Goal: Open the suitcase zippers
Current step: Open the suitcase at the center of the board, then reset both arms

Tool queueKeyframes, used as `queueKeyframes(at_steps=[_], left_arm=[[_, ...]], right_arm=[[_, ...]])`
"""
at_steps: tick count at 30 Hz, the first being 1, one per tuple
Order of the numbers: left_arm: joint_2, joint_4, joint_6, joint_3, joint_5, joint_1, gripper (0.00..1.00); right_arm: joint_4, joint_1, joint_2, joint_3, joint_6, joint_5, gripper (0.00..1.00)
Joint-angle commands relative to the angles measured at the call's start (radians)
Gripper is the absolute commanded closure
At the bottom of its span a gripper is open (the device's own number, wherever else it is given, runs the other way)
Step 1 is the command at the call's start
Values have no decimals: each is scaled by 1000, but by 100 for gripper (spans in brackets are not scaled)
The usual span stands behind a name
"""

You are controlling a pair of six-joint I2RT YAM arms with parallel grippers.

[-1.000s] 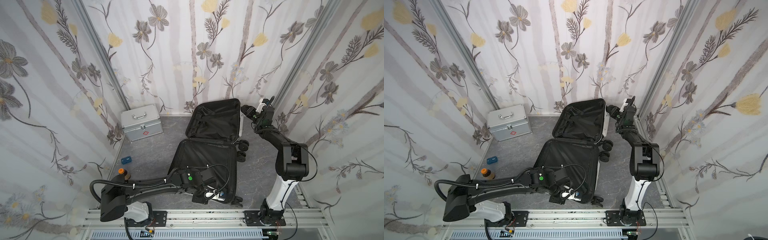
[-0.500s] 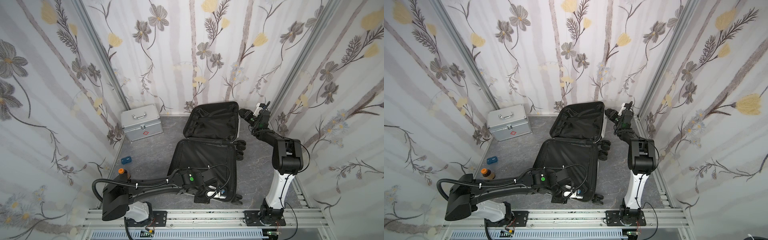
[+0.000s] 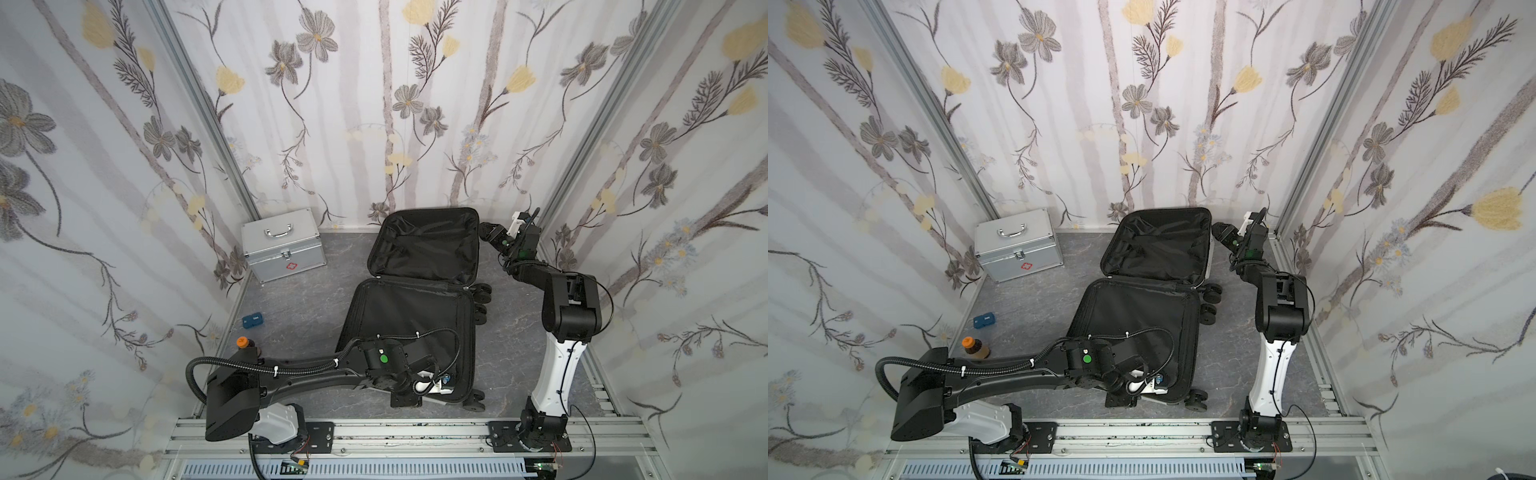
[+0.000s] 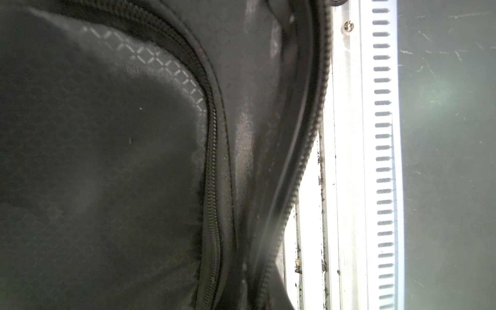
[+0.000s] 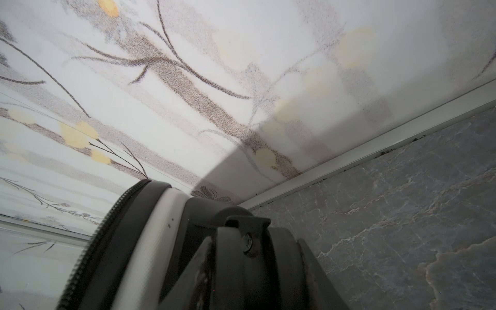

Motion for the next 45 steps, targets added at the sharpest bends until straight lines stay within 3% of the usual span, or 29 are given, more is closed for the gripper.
queueKeyframes(at_steps=[1,4,7,9,12,17,18,19,21,22,28,33,37,39,41,43,44,45], left_arm=[[-9,100,-85,-3,-36,2,100],[-2,131,-91,-6,-61,1,98],[23,162,-99,3,-66,1,90],[37,167,-99,17,-64,3,78],[40,175,-99,36,-63,9,45],[-24,198,-119,58,-70,53,26],[-54,214,-127,53,-90,74,24],[-88,244,-144,42,-127,99,22],[-159,323,-174,10,-206,159,18],[-198,373,-185,-14,-262,198,2],[-358,638,-357,-191,-694,518,0],[-377,912,-348,-430,-851,787,0],[-288,1125,-393,-565,-783,985,0],[-190,1245,-446,-596,-663,1096,0],[-18,1372,-426,-590,-621,1158,0],[111,1489,-425,-570,-551,1195,0],[74,1406,-458,-569,-501,1210,0],[88,1469,-460,-589,-491,1225,0]], right_arm=[[-95,3,-4,2,-153,33,65],[-96,-7,-20,-17,-111,5,57],[-98,-17,-46,-39,-84,4,48],[-121,-24,-64,-44,-85,19,41],[-147,-38,-88,-43,-91,32,37],[-161,-71,-156,-69,-92,44,28],[-162,-76,-182,-87,-104,56,9],[-159,-80,-217,-107,-119,70,0],[-151,-84,-299,-166,-158,103,0],[-140,-83,-351,-214,-189,125,0],[-30,-82,-679,-539,-346,291,0],[54,-84,-894,-837,-435,395,0],[226,-73,-975,-1020,-456,367,0],[335,-40,-1009,-1082,-527,401,0],[509,-23,-1005,-1146,-586,408,0],[514,-30,-989,-1133,-574,409,0],[472,-30,-997,-1124,-578,389,0],[434,-30,-1011,-1121,-591,367,0]])
